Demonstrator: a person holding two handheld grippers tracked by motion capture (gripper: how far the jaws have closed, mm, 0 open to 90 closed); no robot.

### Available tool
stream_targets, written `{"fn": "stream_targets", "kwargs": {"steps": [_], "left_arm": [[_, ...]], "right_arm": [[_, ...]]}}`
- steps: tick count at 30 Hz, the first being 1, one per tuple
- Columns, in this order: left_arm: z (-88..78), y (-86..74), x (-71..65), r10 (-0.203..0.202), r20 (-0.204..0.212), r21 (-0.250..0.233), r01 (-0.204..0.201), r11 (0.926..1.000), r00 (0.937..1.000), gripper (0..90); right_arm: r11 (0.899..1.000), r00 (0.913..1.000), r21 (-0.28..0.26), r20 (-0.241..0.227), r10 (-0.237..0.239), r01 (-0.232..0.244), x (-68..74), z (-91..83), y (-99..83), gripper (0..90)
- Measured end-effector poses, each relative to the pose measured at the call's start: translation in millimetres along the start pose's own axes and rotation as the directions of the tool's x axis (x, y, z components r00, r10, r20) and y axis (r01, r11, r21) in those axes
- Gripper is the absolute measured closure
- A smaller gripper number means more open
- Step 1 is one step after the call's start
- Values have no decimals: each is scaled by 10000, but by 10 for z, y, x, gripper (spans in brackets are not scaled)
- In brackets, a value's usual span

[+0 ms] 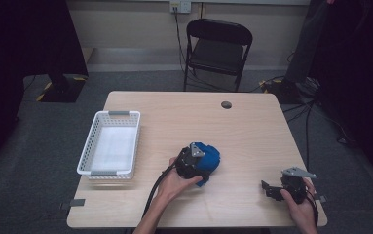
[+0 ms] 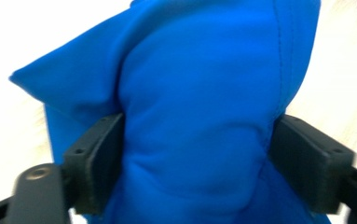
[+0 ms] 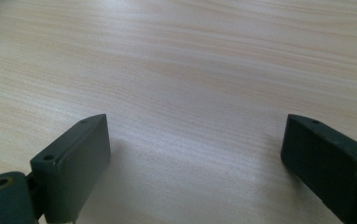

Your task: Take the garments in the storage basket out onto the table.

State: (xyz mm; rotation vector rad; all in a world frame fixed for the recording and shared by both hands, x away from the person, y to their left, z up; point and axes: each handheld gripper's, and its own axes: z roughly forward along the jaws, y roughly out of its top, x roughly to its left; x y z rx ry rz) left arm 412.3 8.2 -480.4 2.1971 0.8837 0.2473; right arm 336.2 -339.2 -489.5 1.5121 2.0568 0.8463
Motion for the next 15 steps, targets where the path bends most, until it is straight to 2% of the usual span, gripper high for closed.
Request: {"fn": "stream_targets", "kwargs": {"steps": [2, 6, 10, 15], "left_arm": [[6, 2, -3, -159, 114, -30, 159, 9999, 9998, 152], [-10, 8, -4, -37, 31, -14, 37, 10000, 10000, 155], [-70, 9, 9, -129, -31, -476, 128, 9988, 9999, 164], [-132, 21, 24, -187, -244, -749, 169, 9971, 9995, 163]], "right_arm": [[10000, 10000, 0, -3, -10, 10, -1, 0, 0, 72], [10000, 10000, 0, -3, -4, 4, 0, 0, 0, 72], [10000, 10000, 0, -4, -1, 1, 0, 0, 0, 72], [10000, 10000, 1, -1, -2, 2, 0, 0, 0, 72]]}}
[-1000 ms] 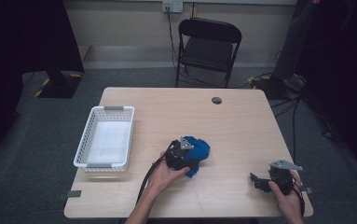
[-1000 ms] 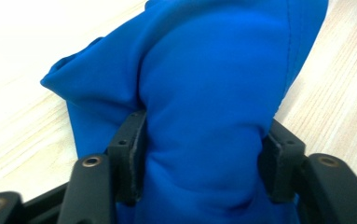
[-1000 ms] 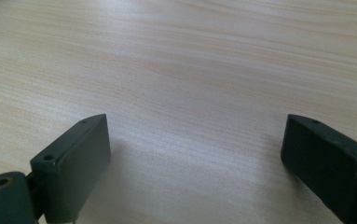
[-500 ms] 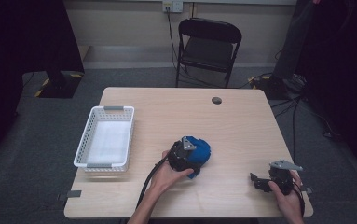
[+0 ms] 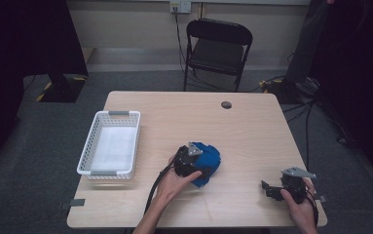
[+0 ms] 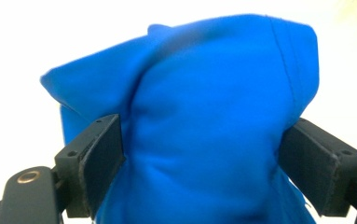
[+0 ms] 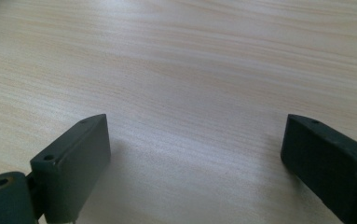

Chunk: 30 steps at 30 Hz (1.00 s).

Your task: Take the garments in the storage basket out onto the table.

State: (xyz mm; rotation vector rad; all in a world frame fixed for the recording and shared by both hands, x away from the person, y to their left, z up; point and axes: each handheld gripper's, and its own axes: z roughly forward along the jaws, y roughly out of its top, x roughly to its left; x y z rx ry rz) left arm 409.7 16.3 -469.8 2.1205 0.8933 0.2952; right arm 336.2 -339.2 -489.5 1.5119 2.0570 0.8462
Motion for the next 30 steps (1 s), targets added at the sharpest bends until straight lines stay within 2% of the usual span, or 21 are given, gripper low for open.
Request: {"fn": "stream_targets", "kwargs": {"steps": [7, 14, 23, 26, 30], "left_arm": [[-142, 40, 10, 13, -93, -314, -16, 9995, 10000, 165], [-266, 63, -67, 459, -301, -339, -469, 9983, 9985, 167], [-353, 54, -69, 369, -299, -529, -384, 9979, 9989, 167], [-385, 42, -60, 353, -98, -604, -358, 9975, 9993, 167], [-437, 33, -57, 392, -339, -572, -411, 9975, 9987, 168]], "right_arm": [[10000, 10000, -1, -2, -7, 7, -1, 0, 0, 72], [10000, 10000, -1, -4, -7, 7, -1, 0, 0, 72], [10000, 10000, -1, -3, -7, 7, 0, 0, 0, 72], [10000, 10000, 0, -2, -8, 8, -1, 0, 0, 72], [10000, 10000, -1, 0, -5, 5, 0, 0, 0, 72]]}}
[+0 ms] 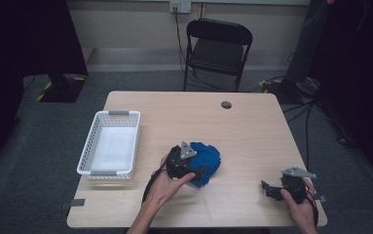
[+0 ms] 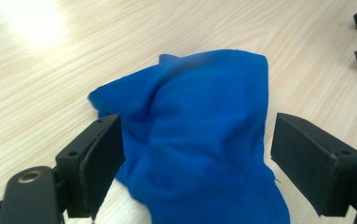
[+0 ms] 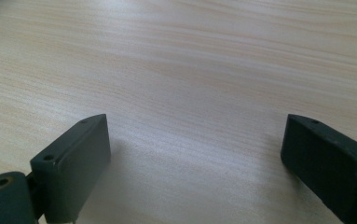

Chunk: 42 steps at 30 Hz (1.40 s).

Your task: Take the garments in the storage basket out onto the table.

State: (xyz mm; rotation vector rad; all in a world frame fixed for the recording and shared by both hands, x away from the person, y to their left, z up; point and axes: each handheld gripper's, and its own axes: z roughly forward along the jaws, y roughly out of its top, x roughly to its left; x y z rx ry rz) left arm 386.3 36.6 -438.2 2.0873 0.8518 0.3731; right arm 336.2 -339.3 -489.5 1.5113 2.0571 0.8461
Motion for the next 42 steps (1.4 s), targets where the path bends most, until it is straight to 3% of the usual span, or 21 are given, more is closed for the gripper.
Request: {"fn": "stream_targets", "kwargs": {"steps": [14, 18, 26, 33, 36, 42], "left_arm": [[-233, -150, 76, -75, -680, 214, 89, 9997, 9977, 181], [-289, -190, 123, -322, -773, 220, 340, 9992, 9965, 183], [-336, -278, 87, -5, -1092, 504, 60, 9987, 9940, 168], [-405, -355, 62, -125, -1034, 537, 181, 9984, 9946, 168], [-440, -416, 40, 50, -1178, 675, 29, 9977, 9930, 168], [-507, -535, 40, -176, -1147, 727, 260, 9970, 9932, 168]], "right_arm": [[10000, 10000, -1, -11, -14, 14, -1, 1, 1, 72], [10000, 10000, 1, -10, -14, 14, -1, 1, 1, 72], [10000, 10000, 0, -6, -11, 11, -1, 2, 2, 72], [10000, 10000, -2, -6, -12, 12, -1, 2, 1, 72], [10000, 10000, -1, -9, -15, 15, -2, 2, 1, 72], [10000, 10000, 1, -9, -12, 12, -1, 1, 2, 72]]}}
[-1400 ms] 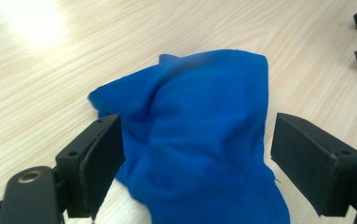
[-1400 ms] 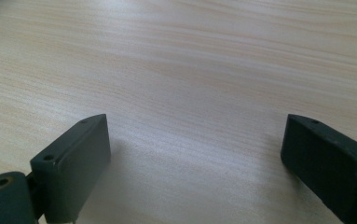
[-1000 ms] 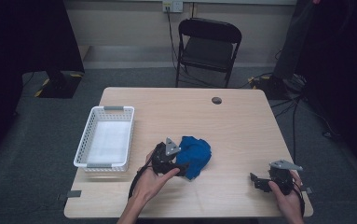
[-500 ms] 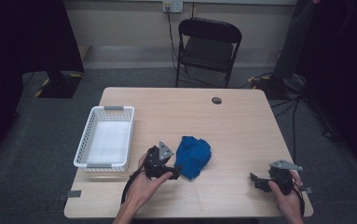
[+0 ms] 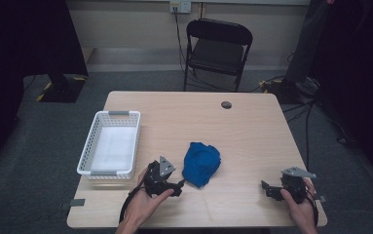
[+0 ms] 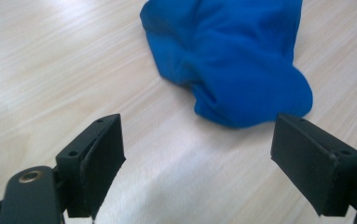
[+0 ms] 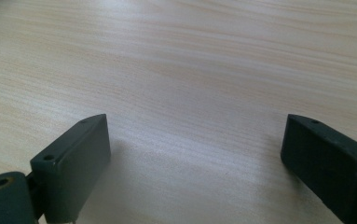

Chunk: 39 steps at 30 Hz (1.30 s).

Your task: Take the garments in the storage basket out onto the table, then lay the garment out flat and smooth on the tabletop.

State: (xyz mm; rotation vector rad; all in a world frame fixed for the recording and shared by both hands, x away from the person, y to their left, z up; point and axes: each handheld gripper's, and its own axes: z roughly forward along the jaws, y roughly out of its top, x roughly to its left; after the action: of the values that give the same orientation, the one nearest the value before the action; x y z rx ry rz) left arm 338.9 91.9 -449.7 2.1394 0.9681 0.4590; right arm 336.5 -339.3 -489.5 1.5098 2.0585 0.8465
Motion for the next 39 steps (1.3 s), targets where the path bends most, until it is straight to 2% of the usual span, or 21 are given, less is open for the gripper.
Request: {"fn": "stream_targets", "kwargs": {"steps": [7, 10, 15, 18, 26, 29, 31, 33, 35, 39], "left_arm": [[108, -101, 23, -40, 184, 582, 30, 9983, 9998, 177], [157, -149, 46, -435, 229, 635, 419, 9971, 9988, 176], [230, -218, 59, -750, 393, 946, 710, 9930, 9964, 176], [237, -224, 34, -574, 273, 1021, 543, 9933, 9980, 165], [256, -217, 28, -448, 183, 969, 429, 9944, 9988, 164], [260, -178, 37, -419, 251, 722, 400, 9966, 9988, 165], [256, -147, 42, -380, 228, 557, 367, 9978, 9990, 165], [244, -121, 40, -369, 204, 418, 360, 9985, 9991, 166], [225, -93, 35, -310, 218, 295, 304, 9991, 9993, 165], [166, -16, 33, -265, 61, -90, 265, 9996, 9996, 165]], "right_arm": [[10000, 10000, -1, 12, 9, -9, 0, 0, 0, 72], [10000, 10000, 0, 13, 9, -9, 0, 0, 0, 72], [10000, 10000, 2, 8, 15, -15, 0, -1, -1, 72], [10000, 10000, 1, -8, -1, 1, -1, -1, -1, 72], [10000, 10000, 8, -12, -9, 9, -3, 1, 1, 72], [10000, 10000, 7, -33, 7, -7, -1, 1, 4, 74], [9999, 9998, 109, -191, -46, 48, 12, -1, 23, 96], [9996, 9982, 98, -538, -253, 259, 43, -17, 44, 146], [9990, 9947, 35, -928, -439, 445, 94, -44, 71, 122], [9961, 9881, -350, -1278, -854, 815, 220, -130, 152, 159]]}}
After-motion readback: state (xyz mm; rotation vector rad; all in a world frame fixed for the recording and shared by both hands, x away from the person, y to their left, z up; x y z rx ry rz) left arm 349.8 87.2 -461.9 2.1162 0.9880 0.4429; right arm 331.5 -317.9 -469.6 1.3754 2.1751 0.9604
